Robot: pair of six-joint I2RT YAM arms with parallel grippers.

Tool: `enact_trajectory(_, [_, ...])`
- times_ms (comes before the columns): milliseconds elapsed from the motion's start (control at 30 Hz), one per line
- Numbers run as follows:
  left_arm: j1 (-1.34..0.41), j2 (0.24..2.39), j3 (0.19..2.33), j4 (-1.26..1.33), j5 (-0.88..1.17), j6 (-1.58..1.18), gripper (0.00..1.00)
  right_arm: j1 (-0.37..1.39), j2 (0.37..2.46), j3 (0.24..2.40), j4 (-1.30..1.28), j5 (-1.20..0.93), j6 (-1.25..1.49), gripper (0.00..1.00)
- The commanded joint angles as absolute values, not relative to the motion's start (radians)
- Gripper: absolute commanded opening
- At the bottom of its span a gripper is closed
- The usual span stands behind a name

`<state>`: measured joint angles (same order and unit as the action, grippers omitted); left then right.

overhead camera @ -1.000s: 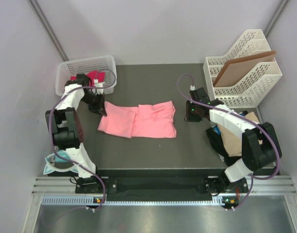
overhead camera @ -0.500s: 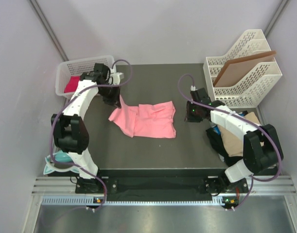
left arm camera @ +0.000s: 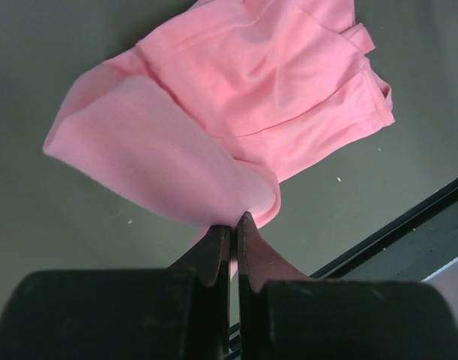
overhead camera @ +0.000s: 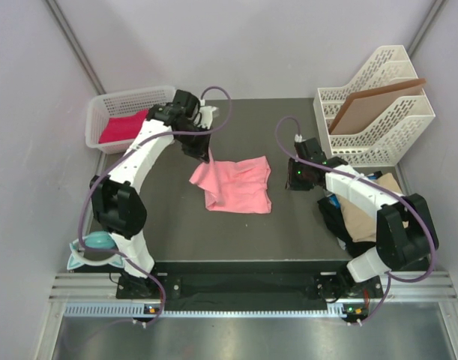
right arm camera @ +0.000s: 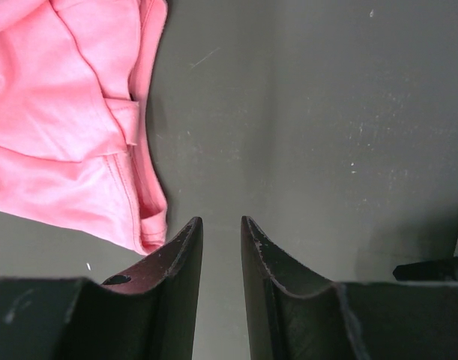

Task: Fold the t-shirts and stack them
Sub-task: Fold the long partially folded tshirt into a neat square

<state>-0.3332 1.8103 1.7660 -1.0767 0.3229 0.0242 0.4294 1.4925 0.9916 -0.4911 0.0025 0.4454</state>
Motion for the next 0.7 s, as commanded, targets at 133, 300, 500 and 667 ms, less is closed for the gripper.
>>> enact_trajectory(133, [-0.483,1.908,1.835,-1.086,0.252,0.002,0.00,0.433,1.440,0.979,-0.451,0.005,0.434,0.28])
enact_trajectory(300, [-0.564,1.988,1.891,-1.100,0.198,0.003,0.00,0.428,1.436,0.970,-0.449,0.005,0.434,0.28])
enact_trajectory(500, [-0.649,2.110,2.026,-1.121,0.149,0.005,0.00,0.428,1.428,0.962,-0.446,0.006,0.437,0.28])
enact_trajectory(667, [-0.698,2.197,2.124,-1.141,0.143,0.003,0.00,0.428,1.416,0.965,-0.456,0.006,0.436,0.28])
